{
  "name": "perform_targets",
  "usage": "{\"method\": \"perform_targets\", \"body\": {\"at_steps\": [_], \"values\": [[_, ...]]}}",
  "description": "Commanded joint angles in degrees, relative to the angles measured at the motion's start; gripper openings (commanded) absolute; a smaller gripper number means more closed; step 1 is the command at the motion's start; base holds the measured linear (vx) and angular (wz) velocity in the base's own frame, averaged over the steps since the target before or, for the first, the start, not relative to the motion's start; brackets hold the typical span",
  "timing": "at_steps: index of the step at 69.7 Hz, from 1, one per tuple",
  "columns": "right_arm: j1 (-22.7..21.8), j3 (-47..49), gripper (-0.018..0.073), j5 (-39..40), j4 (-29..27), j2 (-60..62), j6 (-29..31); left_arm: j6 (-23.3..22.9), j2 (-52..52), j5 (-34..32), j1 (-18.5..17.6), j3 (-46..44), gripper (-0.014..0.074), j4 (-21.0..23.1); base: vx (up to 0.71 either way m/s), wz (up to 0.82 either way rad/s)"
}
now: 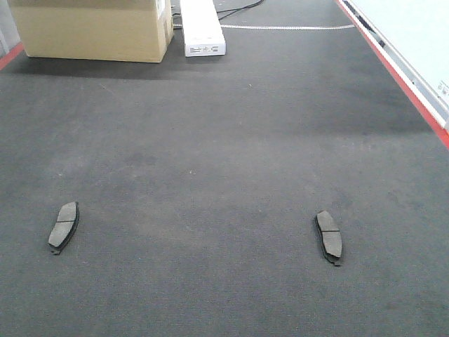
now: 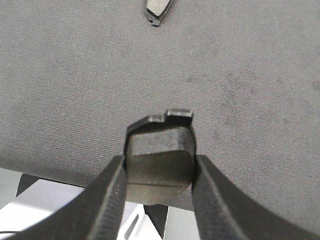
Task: Move and align brake pads A on conveyor
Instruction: 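Approach the conveyor and hold both pads above the belt, then lower the left gripper's pad beside the pad nearest it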
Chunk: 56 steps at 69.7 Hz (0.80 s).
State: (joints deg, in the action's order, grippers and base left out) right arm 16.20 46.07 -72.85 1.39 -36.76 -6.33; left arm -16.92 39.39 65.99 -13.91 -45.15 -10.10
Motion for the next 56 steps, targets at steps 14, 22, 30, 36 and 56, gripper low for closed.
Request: {"method": "perform_targets", "body": {"at_steps": [14, 22, 30, 36, 56], "values": [[-0.1, 1.6, -0.0008, -0.4, 0.5, -0.1, 0.5, 3.4, 10.1, -12.9, 0.1, -5.0, -0.0006, 3.7, 0.00, 0.00], [-0.1, 1.6, -0.0008, -0.4, 0.5, -0.1, 0.5, 7.4, 17.9, -14.3, 0.1, -7.9, -0.0006, 7.7, 0.00, 0.00], [-0.1, 1.6, -0.0008, -0.4, 0.5, -0.1, 0.5, 9.6, 27.1, -15.9, 0.1, -12.1, -0.0006, 10.6, 0.00, 0.00], [-0.1, 1.6, -0.0008, -0.4, 0.5, -0.1, 0.5, 10.1, 33.5, -16.3, 0.1, -15.5, -0.0006, 11.2, 0.00, 0.00], [-0.1, 1.6, -0.0008, -0.4, 0.5, -0.1, 0.5, 10.1, 51.8, -15.3, 0.1, -28.2, -0.0006, 11.8, 0.00, 0.00]]}}
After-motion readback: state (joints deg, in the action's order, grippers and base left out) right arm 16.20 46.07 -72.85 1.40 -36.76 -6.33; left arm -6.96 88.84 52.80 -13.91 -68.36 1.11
